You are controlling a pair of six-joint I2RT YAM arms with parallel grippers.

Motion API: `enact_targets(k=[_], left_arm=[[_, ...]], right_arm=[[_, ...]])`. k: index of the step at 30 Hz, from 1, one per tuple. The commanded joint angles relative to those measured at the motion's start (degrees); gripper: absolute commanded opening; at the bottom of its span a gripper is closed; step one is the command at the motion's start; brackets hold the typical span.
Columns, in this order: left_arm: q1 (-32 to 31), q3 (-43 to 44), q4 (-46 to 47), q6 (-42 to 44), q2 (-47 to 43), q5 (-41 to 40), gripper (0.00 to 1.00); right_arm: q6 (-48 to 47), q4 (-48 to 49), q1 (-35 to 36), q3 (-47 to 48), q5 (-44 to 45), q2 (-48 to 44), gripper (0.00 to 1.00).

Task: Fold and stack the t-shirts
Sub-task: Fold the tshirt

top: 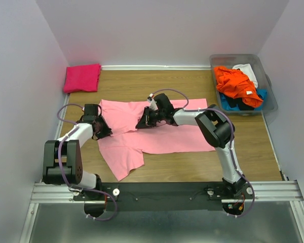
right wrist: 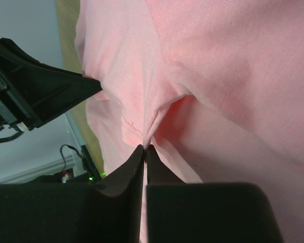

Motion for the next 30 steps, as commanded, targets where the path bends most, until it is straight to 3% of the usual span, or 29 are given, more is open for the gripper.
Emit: enact_targets(k=[1, 5, 8, 11, 17, 22, 26, 30], left_arm=[[0.3, -0.2, -1.8, -1.4, -2.5, -1.6, 0.37], [0.3, -0.1, -3.3, -2.7, -6.3, -4.1, 0.66], [0.3, 1.5, -4.5, -3.7, -8.8, -7.4, 0.73], [0.3, 5.2, -4.9, -4.0, -10.8, -12.7, 0.74], [0.3, 12.6, 1.6, -3.7, -3.9, -12.8, 0.64], [0.2, 20.9, 5.0, -2.8, 8.6, -11.4, 0.54], [0.0, 26.8, 5.7, -3.1, 17.5, -10.8, 0.40], [-0.1, 32.0, 6.2, -3.2, 23.8, -11.6, 0.36]], right_arm=[[-2.9, -3.0, -0.1, 0.0, 1.8, 0.0, 0.17], [-7.2, -7.7, -0.2, 1.2, 5.0, -2.6, 0.33], [-10.7, -10.0, -1.3, 0.8, 8.2, -6.5, 0.37], [-14.9, -11.9, -3.7, -1.1, 13.0, -11.4, 0.43], [-20.0, -17.1, -13.5, -4.8, 17.7, -16.1, 0.46], [-22.4, -18.2, -21.8, -6.3, 22.5, -17.7, 0.41], [-23.5, -18.8, -25.5, -5.4, 24.5, -16.3, 0.38], [-23.3, -19.1, -27.5, -4.9, 29.1, -13.2, 0.38]])
